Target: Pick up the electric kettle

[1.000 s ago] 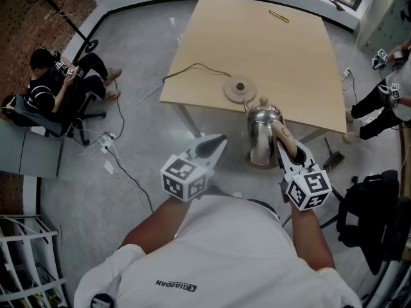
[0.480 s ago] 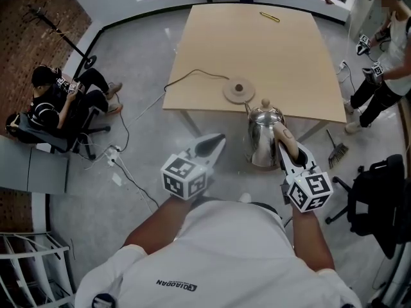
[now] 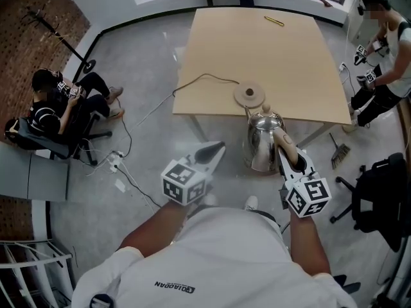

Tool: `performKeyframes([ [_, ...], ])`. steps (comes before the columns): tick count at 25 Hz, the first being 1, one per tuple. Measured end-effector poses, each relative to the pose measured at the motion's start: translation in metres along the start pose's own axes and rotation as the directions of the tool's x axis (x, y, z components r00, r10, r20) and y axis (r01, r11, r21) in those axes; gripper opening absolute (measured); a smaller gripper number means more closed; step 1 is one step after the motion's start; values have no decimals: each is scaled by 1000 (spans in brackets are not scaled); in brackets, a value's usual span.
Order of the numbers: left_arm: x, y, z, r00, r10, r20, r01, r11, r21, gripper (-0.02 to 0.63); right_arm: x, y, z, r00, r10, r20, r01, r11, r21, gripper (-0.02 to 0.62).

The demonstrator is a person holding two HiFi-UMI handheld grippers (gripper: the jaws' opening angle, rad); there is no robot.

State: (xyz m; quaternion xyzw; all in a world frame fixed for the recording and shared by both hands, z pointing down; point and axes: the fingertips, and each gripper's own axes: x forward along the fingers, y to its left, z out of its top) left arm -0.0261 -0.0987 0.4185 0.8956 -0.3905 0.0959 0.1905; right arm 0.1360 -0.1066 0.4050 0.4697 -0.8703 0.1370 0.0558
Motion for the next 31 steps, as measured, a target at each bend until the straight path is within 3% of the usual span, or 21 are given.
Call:
performKeyframes([
  [31,-10,26,-1,995,-103,15,103,995,-7,-5,10,18,0,993,-120,2,120,993,19,86],
])
